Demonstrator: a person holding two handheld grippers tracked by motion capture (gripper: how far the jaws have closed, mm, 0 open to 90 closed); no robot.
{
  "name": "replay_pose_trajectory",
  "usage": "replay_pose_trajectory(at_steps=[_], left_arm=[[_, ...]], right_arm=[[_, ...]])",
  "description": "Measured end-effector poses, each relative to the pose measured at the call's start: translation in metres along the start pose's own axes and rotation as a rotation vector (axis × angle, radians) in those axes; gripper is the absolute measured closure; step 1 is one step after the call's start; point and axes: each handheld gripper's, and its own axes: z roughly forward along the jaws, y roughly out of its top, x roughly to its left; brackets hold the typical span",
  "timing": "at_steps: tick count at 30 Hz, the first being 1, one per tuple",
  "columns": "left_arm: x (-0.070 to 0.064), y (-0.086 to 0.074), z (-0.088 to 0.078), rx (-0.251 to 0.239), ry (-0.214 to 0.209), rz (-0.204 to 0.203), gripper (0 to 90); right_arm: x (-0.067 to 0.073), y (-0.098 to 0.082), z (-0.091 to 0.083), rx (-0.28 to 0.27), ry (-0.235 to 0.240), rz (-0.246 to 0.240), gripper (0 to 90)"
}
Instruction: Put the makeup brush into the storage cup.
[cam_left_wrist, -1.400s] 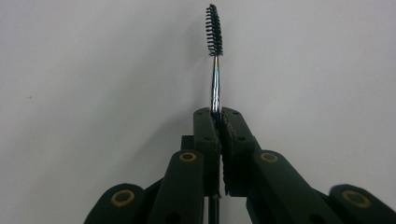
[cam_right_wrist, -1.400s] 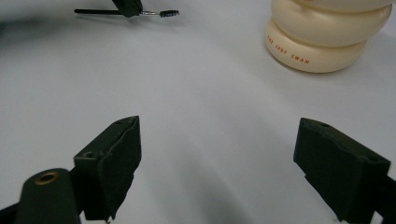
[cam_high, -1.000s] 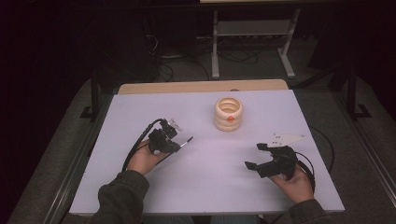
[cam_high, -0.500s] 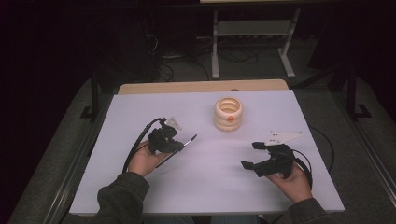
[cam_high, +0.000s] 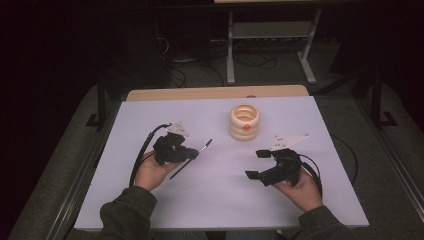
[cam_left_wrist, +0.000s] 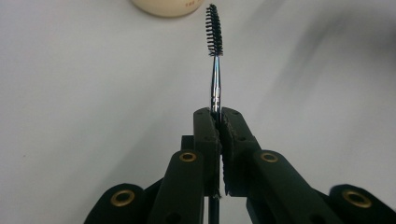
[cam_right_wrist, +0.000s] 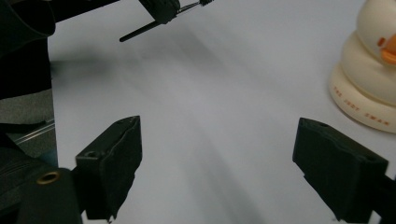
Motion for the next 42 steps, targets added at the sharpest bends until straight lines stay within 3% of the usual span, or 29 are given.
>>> replay_pose_trajectory(at_steps=[14,25,38,42], left_arm=[[-0.008,0.005,-0.014,-0.122,-0.058,0.003,86.0],[-0.024,0.012,-0.012,-0.175,-0.095,0.040,86.0],[-0.043,0.015,-0.006,-0.244,-0.091,0.062,85.9],[-0.047,0.014,-0.002,-0.262,-0.098,0.059,85.9]], right_arm=[[0.012,0.021,0.029,-0.001,0.084,-0.020,17.2],[0.018,0.029,0.042,-0.010,0.147,-0.015,21.9],[0.021,0.033,0.054,-0.011,0.201,0.013,29.1],[0.023,0.035,0.057,-0.020,0.222,0.006,37.3]])
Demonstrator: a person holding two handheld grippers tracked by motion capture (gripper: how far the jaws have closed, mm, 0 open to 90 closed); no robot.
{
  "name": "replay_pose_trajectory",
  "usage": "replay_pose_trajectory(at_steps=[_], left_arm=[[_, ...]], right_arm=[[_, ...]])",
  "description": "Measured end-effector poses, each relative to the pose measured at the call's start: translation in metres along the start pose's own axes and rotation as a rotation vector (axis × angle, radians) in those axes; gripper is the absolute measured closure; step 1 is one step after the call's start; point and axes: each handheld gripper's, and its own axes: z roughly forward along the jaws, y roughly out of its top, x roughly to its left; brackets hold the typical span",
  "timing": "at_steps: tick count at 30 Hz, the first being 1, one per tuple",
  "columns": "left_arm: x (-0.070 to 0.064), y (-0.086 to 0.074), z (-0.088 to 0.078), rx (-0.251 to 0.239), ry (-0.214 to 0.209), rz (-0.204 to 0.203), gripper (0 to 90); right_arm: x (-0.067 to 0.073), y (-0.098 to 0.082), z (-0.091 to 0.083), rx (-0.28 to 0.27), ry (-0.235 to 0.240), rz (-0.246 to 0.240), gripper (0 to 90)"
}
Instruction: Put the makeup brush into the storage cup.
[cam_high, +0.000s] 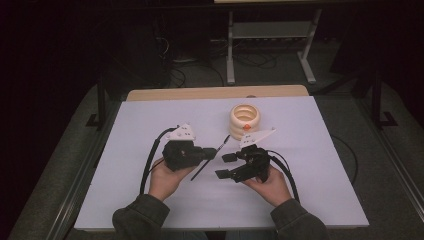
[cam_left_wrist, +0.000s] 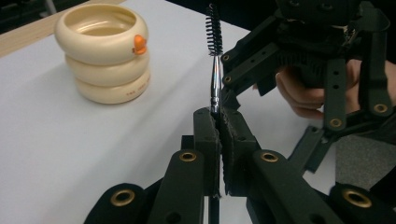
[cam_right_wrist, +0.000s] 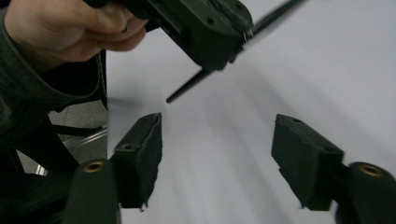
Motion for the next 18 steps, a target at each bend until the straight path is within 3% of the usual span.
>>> replay_pose_trajectory(at_steps=[18], left_arm=[[-0.009,-0.003,0.013,-0.051,-0.015,-0.023,85.9]], right_arm=[[-0.004,0.000,0.010,-0.003,0.046,0.018,56.6]])
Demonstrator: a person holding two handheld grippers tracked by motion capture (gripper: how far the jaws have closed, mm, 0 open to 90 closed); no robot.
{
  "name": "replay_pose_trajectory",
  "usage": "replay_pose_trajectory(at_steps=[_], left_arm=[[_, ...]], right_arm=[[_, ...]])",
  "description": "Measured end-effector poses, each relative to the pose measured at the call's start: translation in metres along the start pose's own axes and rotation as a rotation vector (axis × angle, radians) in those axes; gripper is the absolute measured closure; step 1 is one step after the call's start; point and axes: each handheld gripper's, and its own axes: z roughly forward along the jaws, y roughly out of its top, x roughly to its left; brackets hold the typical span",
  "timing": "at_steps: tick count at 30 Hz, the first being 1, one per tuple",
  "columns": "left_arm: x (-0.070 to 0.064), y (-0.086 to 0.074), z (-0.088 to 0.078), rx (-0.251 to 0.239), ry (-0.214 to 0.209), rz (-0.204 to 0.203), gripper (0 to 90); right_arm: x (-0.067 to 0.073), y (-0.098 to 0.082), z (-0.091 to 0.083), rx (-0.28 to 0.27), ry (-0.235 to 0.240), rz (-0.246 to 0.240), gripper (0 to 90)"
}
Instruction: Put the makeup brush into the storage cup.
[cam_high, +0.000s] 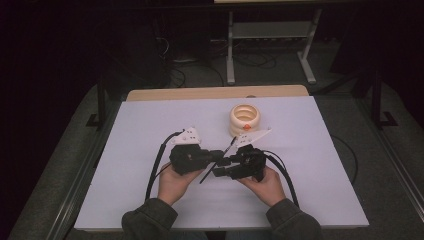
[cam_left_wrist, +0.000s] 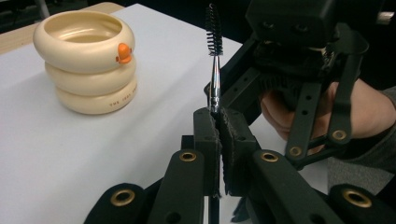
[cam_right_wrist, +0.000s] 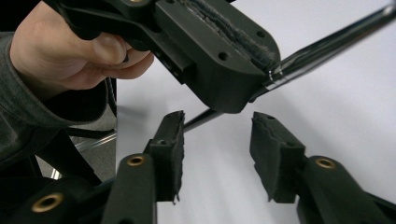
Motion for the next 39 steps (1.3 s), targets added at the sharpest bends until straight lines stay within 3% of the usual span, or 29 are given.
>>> replay_pose_trajectory(at_steps=[10,11,16,24,28,32,39], left_arm=[[-0.002,-0.003,0.003,-0.012,-0.001,-0.005,85.9],[-0.002,-0.004,0.003,-0.016,0.000,-0.008,85.9],[-0.001,-0.005,0.001,-0.025,0.002,0.002,85.9],[-0.002,-0.006,0.000,-0.012,0.009,0.009,84.5],[-0.002,-0.007,-0.003,-0.015,0.003,0.003,76.9],[0.000,-0.009,-0.010,-0.006,0.025,0.011,73.3],[0.005,-0.018,-0.020,-0.001,0.037,-0.023,69.8]], right_arm=[[-0.004,-0.001,0.000,-0.011,0.043,0.037,71.8],[-0.004,-0.001,0.001,-0.014,0.061,0.054,77.9],[-0.007,-0.002,0.001,-0.009,0.058,0.088,83.3],[-0.008,-0.003,0.002,0.010,0.046,0.086,84.8],[-0.009,-0.003,0.001,0.026,0.038,0.087,84.8],[-0.010,-0.003,-0.002,0.056,0.006,0.084,84.8],[-0.014,-0.002,-0.007,0.077,-0.019,0.088,84.8]])
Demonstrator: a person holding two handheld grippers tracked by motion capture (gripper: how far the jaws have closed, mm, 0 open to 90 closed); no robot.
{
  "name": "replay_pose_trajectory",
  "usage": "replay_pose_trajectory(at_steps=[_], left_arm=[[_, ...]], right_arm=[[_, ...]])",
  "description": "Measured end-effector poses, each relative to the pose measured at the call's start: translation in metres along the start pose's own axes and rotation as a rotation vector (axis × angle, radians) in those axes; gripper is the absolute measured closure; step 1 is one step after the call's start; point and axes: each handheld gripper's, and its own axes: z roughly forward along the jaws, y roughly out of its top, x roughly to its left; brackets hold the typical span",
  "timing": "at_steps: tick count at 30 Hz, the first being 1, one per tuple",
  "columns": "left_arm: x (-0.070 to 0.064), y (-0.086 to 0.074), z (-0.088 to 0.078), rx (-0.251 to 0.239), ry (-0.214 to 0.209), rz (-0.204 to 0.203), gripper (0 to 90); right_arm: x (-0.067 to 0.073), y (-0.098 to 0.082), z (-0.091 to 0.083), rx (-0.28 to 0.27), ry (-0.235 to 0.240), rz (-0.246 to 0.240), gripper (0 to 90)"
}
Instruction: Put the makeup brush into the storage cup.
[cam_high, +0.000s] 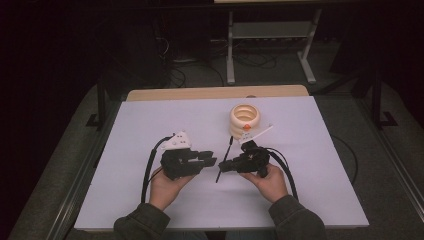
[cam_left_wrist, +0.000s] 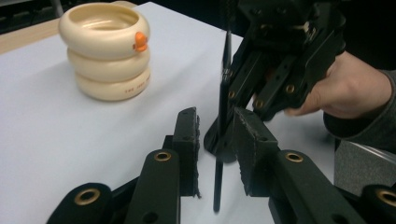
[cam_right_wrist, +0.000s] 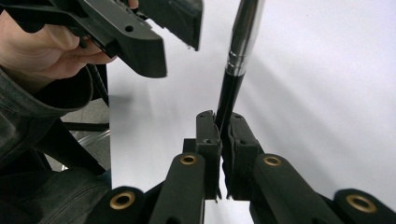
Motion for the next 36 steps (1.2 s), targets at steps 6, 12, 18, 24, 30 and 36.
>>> replay_pose_trajectory(at_steps=[6,12,18,24,30,36], left_arm=[[0.003,-0.009,-0.008,0.011,0.027,-0.006,68.1],[0.005,-0.018,-0.016,0.019,0.051,-0.015,66.1],[0.007,-0.027,-0.022,0.036,0.078,-0.013,63.7],[0.010,-0.037,-0.028,0.041,0.098,-0.017,62.1],[0.013,-0.046,-0.034,0.050,0.115,-0.028,59.9],[0.016,-0.050,-0.041,0.042,0.143,-0.023,59.1]], right_arm=[[-0.006,0.001,-0.005,-0.002,-0.021,0.010,84.8],[-0.010,0.002,-0.011,-0.010,-0.033,0.013,84.8],[-0.012,0.010,-0.018,-0.007,-0.048,0.010,84.8],[-0.011,0.023,-0.023,-0.003,-0.066,-0.003,84.8],[-0.012,0.033,-0.029,-0.007,-0.073,-0.021,84.8],[-0.013,0.044,-0.033,-0.014,-0.086,-0.026,84.8]])
